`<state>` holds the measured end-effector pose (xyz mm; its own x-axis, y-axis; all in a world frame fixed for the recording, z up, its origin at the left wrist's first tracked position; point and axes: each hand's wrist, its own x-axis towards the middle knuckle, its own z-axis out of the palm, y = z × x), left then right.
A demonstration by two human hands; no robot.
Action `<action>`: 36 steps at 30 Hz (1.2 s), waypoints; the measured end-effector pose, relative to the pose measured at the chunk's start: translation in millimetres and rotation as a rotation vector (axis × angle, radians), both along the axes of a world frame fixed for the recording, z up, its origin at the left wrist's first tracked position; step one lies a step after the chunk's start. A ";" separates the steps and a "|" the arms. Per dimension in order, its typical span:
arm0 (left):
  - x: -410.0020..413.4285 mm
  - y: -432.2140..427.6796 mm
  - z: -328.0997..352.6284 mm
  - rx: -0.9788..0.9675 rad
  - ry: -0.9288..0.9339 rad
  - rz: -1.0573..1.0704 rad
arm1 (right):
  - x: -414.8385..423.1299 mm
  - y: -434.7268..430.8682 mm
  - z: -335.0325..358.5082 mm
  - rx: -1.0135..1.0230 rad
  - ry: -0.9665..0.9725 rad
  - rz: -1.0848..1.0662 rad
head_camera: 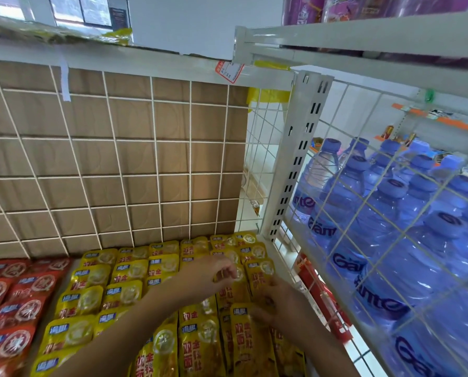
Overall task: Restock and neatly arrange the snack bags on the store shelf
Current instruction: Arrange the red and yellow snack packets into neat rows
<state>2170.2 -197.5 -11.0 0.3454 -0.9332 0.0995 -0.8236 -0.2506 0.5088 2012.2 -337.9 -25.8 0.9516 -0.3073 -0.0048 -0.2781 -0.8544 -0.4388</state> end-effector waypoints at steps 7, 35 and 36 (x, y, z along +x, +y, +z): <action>-17.6 7.9 -0.4 0.062 -0.065 0.003 | -2.7 0.0 5.9 0.545 -0.163 -0.142; -42.7 -8.3 6.6 0.447 -0.251 -0.024 | -33.8 -11.6 3.1 0.533 -0.265 -0.390; -42.7 -8.7 6.3 0.455 -0.244 -0.029 | -33.6 -12.2 2.7 0.537 -0.264 -0.390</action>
